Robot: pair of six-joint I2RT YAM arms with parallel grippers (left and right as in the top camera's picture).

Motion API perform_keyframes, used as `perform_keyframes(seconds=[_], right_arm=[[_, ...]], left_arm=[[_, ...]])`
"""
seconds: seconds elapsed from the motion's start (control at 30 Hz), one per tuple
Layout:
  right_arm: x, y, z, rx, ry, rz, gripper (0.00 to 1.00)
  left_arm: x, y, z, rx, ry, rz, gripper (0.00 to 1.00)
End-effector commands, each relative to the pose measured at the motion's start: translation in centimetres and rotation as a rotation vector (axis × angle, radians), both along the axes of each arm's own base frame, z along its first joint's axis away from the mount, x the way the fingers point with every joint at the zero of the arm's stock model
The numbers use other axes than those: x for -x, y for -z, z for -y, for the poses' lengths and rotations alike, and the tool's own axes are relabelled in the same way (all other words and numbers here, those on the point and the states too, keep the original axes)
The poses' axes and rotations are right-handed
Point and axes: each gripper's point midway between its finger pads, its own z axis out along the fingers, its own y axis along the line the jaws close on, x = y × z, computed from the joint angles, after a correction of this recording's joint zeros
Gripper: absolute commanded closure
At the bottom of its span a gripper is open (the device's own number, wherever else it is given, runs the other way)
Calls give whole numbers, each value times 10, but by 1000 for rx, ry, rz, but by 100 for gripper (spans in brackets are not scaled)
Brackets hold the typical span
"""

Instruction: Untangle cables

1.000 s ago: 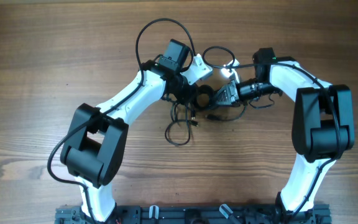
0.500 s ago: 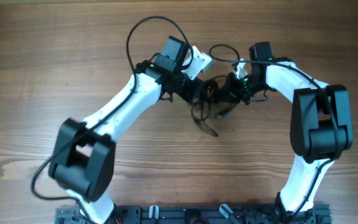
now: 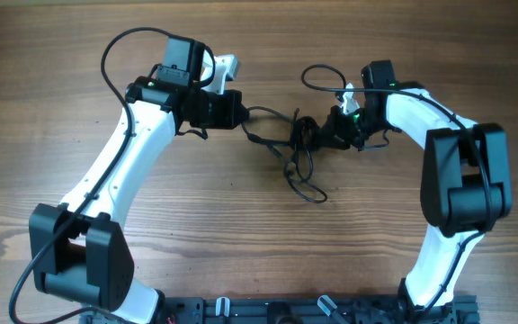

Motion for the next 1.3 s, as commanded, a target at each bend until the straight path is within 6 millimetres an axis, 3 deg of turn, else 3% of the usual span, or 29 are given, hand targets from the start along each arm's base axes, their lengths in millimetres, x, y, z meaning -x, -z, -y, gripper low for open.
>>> perform_keyframes(seconds=[0.0, 0.03, 0.07, 0.1, 0.13, 0.17, 0.27, 0.3, 0.37, 0.47, 0.53, 0.63, 0.67, 0.77, 0.87, 0.93, 1.1, 1.27], right_arm=[[-9, -61, 11, 42, -23, 185, 95], [-6, -79, 12, 47, -42, 235, 94], [-3, -93, 13, 60, -59, 277, 89], [-1, -103, 19, 99, -50, 299, 75], [1, -110, 25, 136, -35, 311, 56], [3, -112, 27, 148, -18, 299, 47], [15, -106, 30, 161, 2, 223, 46], [18, -104, 33, 180, 6, 205, 46], [16, -100, 40, 224, 29, 202, 46], [7, -101, 49, 237, 77, 214, 44], [-3, -103, 62, 237, 122, 234, 42], [-5, -102, 80, 244, 167, 224, 41], [-6, -102, 84, 245, 177, 223, 41], [-10, -103, 89, 247, 187, 238, 40], [-12, -104, 90, 247, 188, 248, 37], [-12, -104, 90, 250, 188, 248, 36], [-12, -104, 90, 251, 181, 253, 35], [-12, -104, 90, 253, 169, 260, 34]], left_arm=[[7, -9, 4, -20, -8, 9, 96], [10, -8, 5, -21, -2, 3, 95], [12, -8, 8, -21, 6, 2, 82], [13, -9, 11, -19, 13, 2, 68], [14, -9, 14, -16, 19, 2, 41], [15, -9, 15, -16, 22, 3, 24], [19, -18, 21, 28, 36, 0, 2], [17, -23, 22, 43, 18, 7, 0], [6, -30, 27, 75, -17, 34, 0], [-8, -32, 49, 98, 17, 121, 0], [-12, -13, 87, 104, 87, 153, 0], [-1, 26, 112, 75, 154, 95, 0], [2, 36, 115, 64, 164, 72, 5], [2, 67, 110, -11, 143, 32, 26], [-14, 91, 90, -149, 66, 61, 29], [-15, 101, 88, -172, 68, 53, 36], [2, 110, 99, -201, 246, 89, 53], [6, 115, 103, -203, 270, 100, 70]])
